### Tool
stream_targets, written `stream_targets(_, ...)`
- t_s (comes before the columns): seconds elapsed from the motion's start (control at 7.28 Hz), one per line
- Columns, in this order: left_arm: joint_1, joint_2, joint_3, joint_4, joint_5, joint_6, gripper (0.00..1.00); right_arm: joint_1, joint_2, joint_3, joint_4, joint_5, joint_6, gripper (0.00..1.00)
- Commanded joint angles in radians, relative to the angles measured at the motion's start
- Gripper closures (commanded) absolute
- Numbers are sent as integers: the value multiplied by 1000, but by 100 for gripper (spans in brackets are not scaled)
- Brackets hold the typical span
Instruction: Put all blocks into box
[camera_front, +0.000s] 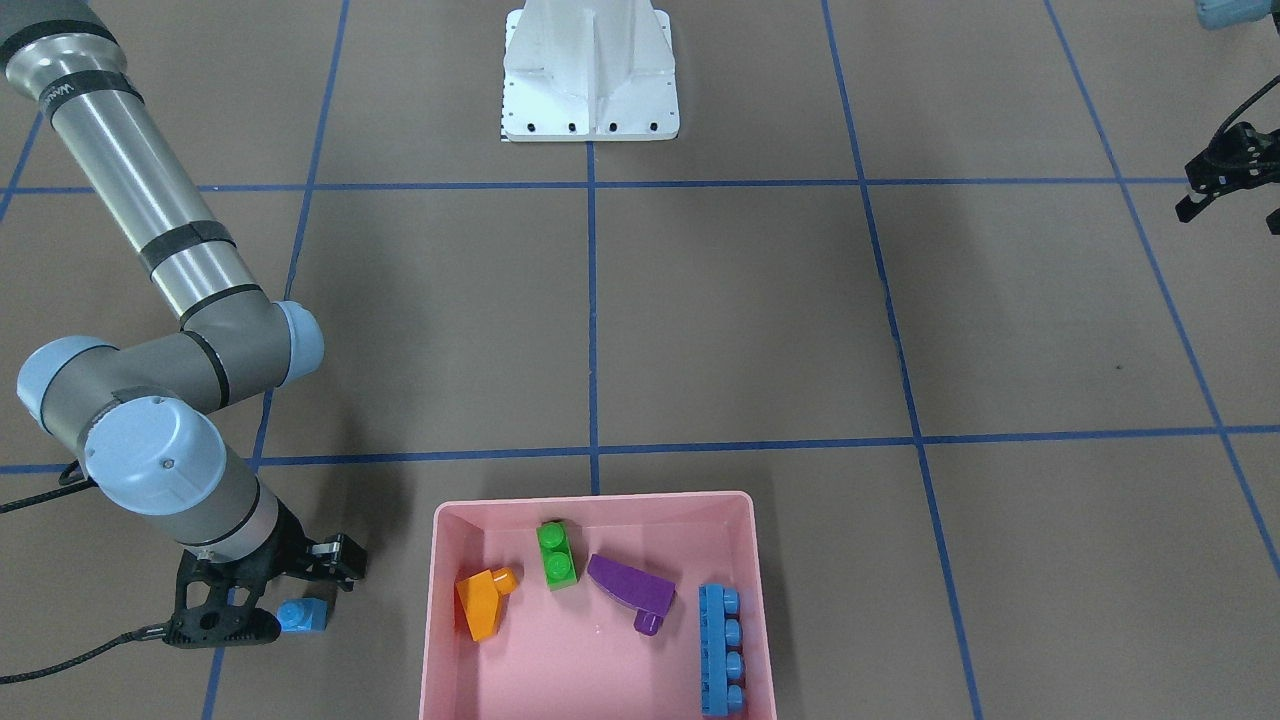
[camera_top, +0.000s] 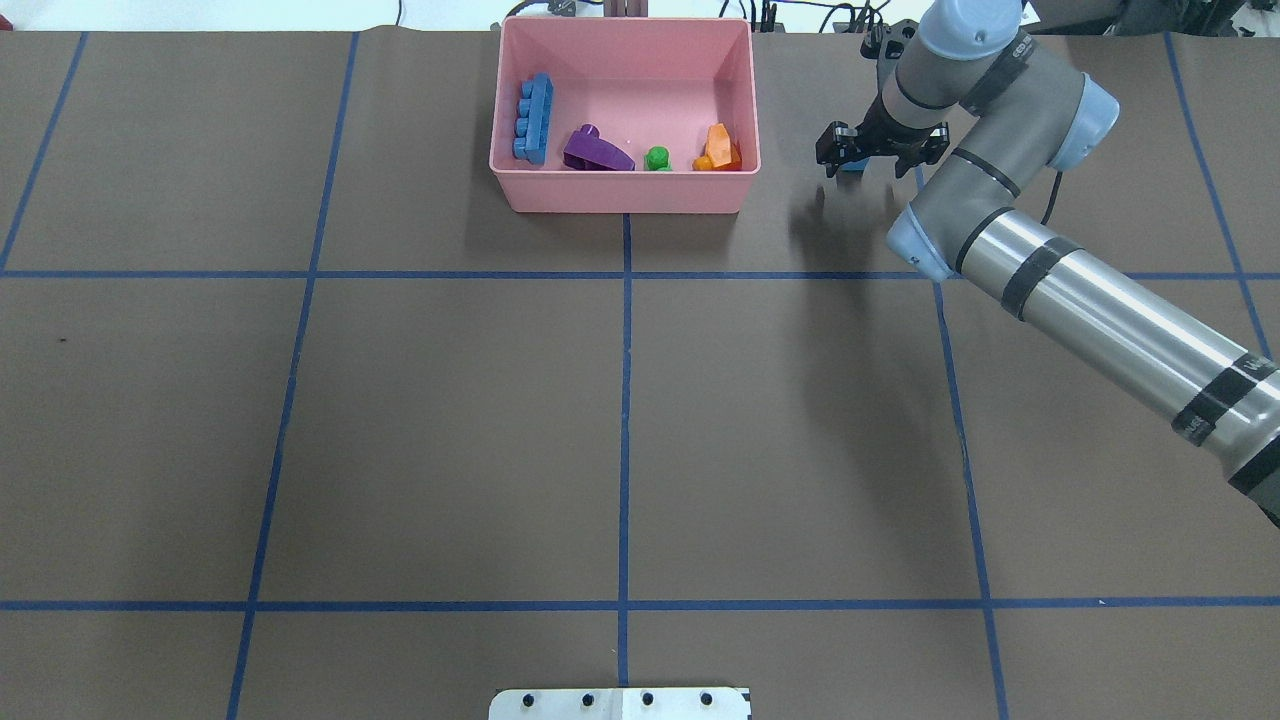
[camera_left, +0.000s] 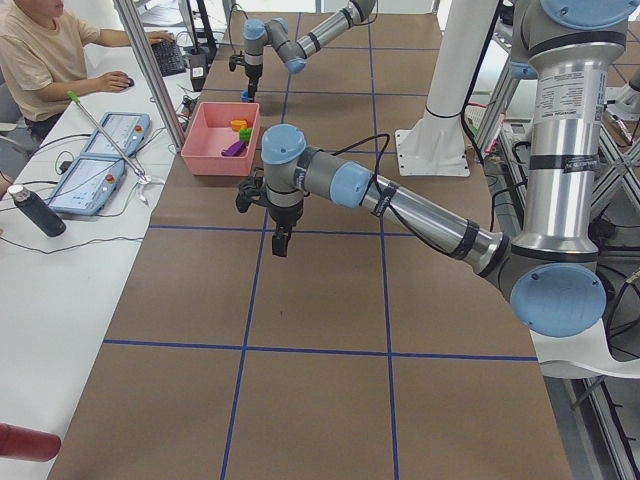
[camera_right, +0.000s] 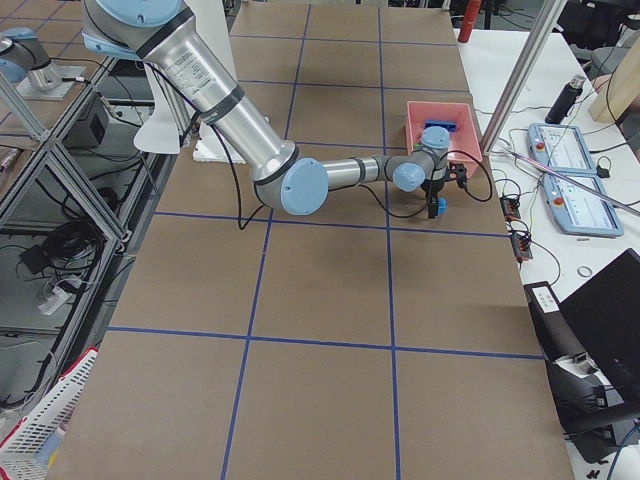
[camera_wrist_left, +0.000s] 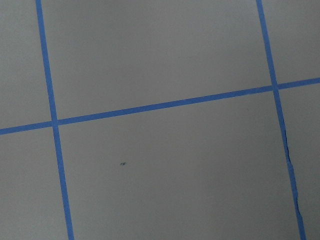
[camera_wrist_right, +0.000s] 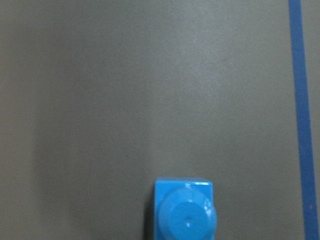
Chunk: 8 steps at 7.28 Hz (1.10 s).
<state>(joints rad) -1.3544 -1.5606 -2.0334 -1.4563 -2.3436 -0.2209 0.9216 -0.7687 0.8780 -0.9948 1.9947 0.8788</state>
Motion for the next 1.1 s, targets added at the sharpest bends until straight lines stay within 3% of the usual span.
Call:
stream_targets(0.0, 0, 7, -14, 1, 0, 0, 0, -10, 20, -8, 12, -59, -4, 0)
stream_targets(0.41, 0, 7, -21, 2, 0, 0, 0, -20, 17, -11, 13, -114, -20, 9)
stream_targets(0.55, 0, 7, -21, 2, 0, 0, 0, -18, 20, -11, 13, -116, -18, 33)
stream_targets(0.82, 0, 5, -21, 1, 0, -2, 0, 0, 17, -11, 42, -117, -20, 97)
stream_targets(0.96, 0, 5, -21, 1, 0, -2, 0, 5, 17, -11, 44, -119, -29, 100)
